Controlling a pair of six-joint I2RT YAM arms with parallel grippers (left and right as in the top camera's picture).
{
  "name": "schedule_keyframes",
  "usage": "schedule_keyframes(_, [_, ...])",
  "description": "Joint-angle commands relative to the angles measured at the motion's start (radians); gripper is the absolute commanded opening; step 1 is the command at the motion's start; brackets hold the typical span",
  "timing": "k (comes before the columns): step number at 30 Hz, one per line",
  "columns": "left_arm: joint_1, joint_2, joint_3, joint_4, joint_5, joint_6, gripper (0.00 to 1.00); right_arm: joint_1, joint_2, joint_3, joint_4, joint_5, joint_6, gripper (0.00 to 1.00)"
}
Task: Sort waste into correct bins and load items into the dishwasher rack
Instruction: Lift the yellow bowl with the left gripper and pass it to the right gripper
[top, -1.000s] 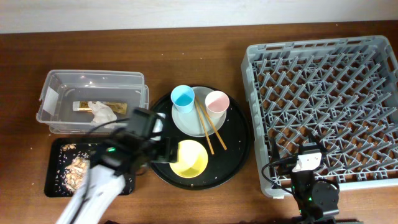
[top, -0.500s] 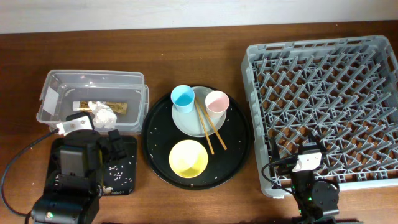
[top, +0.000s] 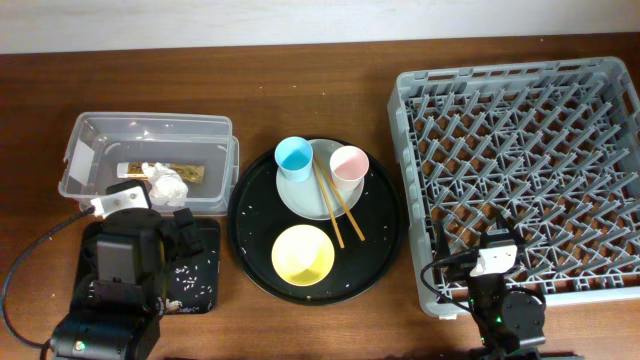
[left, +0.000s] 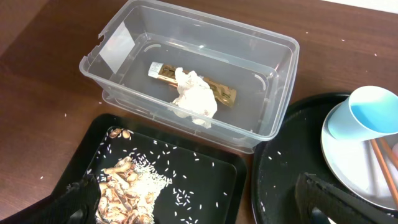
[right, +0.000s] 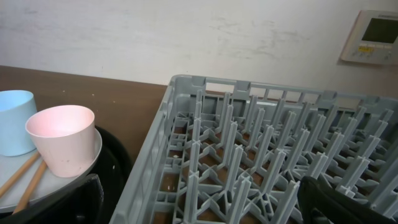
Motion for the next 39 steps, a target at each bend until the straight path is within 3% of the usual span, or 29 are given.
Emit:
schedule_keyframes(1, [0.005,-0.002,0.01,-0.003,-0.014,-0.01,0.99,-0.004,-0.006,-0.006,-0.002,-0.019,-0.002,0.98])
schedule_keyframes(4, [0.005,-0.002,0.01,-0.003,-0.014,-0.01,0.99,-0.004,-0.006,0.06,-0.039,-0.168,0.108,0.98])
schedule_keyframes(9, [0.005,-0.002,0.01,-0.001,0.027,-0.022,0.99,-0.004,0.102,0.49,-0.337,-0.286,0.155,0.98])
schedule_keyframes(11, [0.005,-0.002,0.01,0.005,0.293,-0.052,0.99,-0.004,0.269,0.755,-0.555,-0.37,0.155,0.98])
schedule_keyframes(12, [0.005,-0.002,0.01,0.03,0.344,-0.052,0.99,-0.004,0.333,0.851,-0.642,-0.375,0.154,0.98])
schedule_keyframes(14, [0.005,0.005,0.01,0.075,0.515,-0.052,0.99,-0.004,0.422,0.97,-0.764,-0.375,0.155,0.99])
schedule_keyframes(15, [0.005,0.017,0.01,0.078,0.608,-0.057,0.94,-0.004,0.45,1.006,-0.815,-0.375,0.154,0.98])
schedule_keyframes(16, [0.005,0.047,0.004,0.047,0.687,-0.103,0.6,-0.004,0.457,1.01,-0.826,-0.375,0.155,0.98])
schedule_keyframes(17, [0.001,0.082,-0.004,-0.006,0.69,-0.133,0.49,-0.004,0.456,1.01,-0.845,-0.377,0.155,0.98])
schedule_keyframes(22, [-0.105,0.293,-0.097,-0.061,0.69,-0.134,0.49,-0.004,0.457,1.01,-0.931,-0.378,0.154,0.98])
schedule_keyframes(25, [-0.213,0.458,-0.137,0.028,0.687,-0.141,0.49,-0.004,0.457,1.01,-0.973,-0.378,0.154,0.98])
schedule_keyframes(28, [-0.284,0.602,-0.147,0.118,0.583,-0.193,0.49,-0.004,0.457,1.01,-0.992,-0.378,0.154,0.98])
schedule_keyframes(33, [-0.301,0.774,-0.147,0.188,0.522,-0.215,0.49,-0.004,0.457,1.009,-1.013,-0.374,0.15,0.98])
schedule_keyframes(34, [-0.301,0.784,-0.147,0.195,0.522,-0.215,0.3,-0.004,0.457,1.009,-1.021,-0.374,0.15,0.98])
schedule_keyframes(36, [-0.301,0.784,-0.147,0.195,0.521,-0.215,0.08,-0.004,0.457,1.009,-1.036,-0.377,0.151,0.98])
schedule_keyframes(37, [-0.301,0.783,-0.147,0.193,0.521,-0.215,0.02,-0.004,0.457,1.009,-1.042,-0.379,0.151,0.98])
schedule_keyframes(39, [-0.3,0.719,-0.122,0.165,0.524,-0.215,0.01,-0.004,0.515,1.037,-1.073,-0.378,0.185,0.99])
